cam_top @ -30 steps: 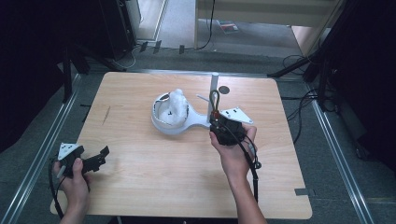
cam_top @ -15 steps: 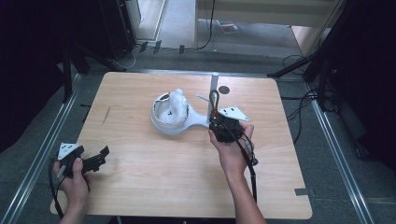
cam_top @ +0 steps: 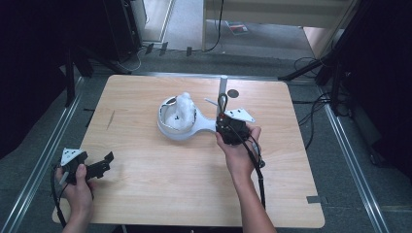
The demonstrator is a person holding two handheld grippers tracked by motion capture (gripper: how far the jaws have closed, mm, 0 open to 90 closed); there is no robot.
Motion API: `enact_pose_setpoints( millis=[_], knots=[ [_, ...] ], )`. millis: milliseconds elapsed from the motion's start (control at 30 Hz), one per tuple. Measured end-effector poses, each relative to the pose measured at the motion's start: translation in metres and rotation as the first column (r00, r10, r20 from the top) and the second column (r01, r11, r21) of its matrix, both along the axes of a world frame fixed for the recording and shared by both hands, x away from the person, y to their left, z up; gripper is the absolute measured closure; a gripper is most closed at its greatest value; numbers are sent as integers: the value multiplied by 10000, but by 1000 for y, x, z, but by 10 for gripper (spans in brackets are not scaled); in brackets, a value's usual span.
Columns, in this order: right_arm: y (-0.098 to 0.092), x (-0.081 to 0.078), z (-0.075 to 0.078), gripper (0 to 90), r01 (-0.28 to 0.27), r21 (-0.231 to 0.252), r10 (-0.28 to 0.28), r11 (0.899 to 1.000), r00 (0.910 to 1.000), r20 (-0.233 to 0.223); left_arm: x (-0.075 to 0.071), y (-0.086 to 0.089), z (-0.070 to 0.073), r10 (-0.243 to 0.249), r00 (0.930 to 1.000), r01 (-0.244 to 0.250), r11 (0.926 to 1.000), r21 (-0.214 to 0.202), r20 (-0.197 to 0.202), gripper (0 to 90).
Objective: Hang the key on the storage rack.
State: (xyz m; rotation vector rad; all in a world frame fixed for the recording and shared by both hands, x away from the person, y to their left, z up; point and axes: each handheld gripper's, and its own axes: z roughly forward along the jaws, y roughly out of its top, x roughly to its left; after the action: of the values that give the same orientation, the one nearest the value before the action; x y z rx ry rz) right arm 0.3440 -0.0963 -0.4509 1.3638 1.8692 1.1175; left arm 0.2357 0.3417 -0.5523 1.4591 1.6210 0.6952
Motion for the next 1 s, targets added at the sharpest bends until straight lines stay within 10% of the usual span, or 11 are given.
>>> enact_pose_setpoints(
  millis=[1000],
  knots=[
    [-41,-30,-2,328,52,117,-62,9999,9958,915,0,0,0,-1,10000,1,10000,44,2,0]
  ],
)
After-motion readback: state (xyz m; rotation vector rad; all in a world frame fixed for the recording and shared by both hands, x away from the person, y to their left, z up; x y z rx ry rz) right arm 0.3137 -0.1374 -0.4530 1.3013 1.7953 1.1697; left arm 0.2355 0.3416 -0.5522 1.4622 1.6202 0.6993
